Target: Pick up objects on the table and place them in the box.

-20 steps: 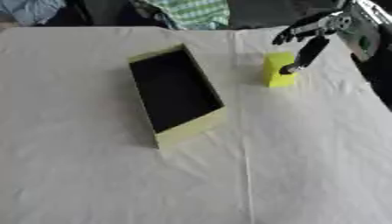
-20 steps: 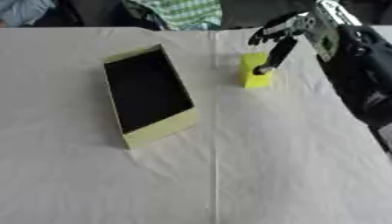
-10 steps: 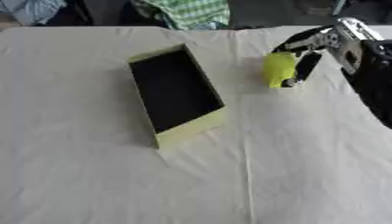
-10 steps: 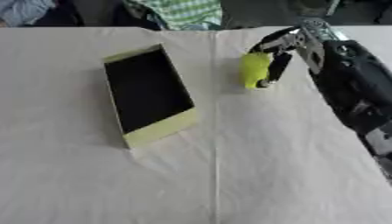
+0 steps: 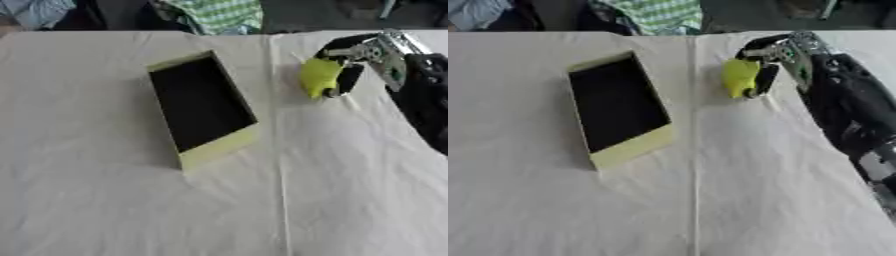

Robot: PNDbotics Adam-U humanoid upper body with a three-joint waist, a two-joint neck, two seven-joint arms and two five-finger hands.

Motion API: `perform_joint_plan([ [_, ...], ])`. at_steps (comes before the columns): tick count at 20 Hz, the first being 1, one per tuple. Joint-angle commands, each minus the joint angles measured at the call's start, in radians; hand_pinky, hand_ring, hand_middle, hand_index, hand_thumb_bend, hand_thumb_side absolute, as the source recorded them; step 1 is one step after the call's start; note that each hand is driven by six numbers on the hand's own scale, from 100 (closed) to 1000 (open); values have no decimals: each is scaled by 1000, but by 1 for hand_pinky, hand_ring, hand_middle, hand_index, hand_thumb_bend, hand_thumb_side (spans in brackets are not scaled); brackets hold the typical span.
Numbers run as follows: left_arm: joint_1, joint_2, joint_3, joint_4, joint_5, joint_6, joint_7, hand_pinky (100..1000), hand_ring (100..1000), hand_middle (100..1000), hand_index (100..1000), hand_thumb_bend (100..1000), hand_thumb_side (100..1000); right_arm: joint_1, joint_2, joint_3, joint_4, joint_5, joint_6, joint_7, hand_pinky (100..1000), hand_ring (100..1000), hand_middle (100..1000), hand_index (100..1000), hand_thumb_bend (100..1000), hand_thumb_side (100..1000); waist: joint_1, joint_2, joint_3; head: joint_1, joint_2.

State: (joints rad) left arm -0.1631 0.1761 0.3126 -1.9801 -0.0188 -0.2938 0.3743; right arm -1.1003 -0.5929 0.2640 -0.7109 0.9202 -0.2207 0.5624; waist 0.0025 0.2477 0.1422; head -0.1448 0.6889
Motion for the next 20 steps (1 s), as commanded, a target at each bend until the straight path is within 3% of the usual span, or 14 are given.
perform_joint_plan([
  [1, -4, 14, 4, -20, 0, 2, -11, 636, 534, 507, 711, 100, 810, -24, -55, 7, -70, -43, 32, -3, 744, 789, 619, 792, 100, 100, -8, -16, -2, 0, -1],
  [7, -4, 15, 5, -20, -3, 5, -21, 636, 534, 507, 712, 100, 809, -34, -83, 16, -141, -89, 72, 51, 746, 803, 642, 781, 100, 100, -9, -20, -4, 0, -4],
  [10, -3, 15, 4, -20, -4, 6, -24, 635, 533, 507, 711, 100, 808, -40, -86, 10, -188, -129, 92, 60, 739, 787, 607, 743, 100, 100, -8, -21, -5, 1, -6],
  [14, -2, 15, 5, -20, -5, 7, -25, 636, 533, 507, 711, 100, 807, -50, -102, 12, -330, -226, 136, 63, 732, 769, 586, 725, 100, 100, -7, -22, -4, 1, -4],
  [20, -4, 16, 2, -20, -5, 7, -27, 636, 533, 507, 711, 100, 806, -88, -102, 62, -520, -303, 214, 112, 695, 741, 581, 721, 100, 100, -7, -25, 0, -11, -2],
])
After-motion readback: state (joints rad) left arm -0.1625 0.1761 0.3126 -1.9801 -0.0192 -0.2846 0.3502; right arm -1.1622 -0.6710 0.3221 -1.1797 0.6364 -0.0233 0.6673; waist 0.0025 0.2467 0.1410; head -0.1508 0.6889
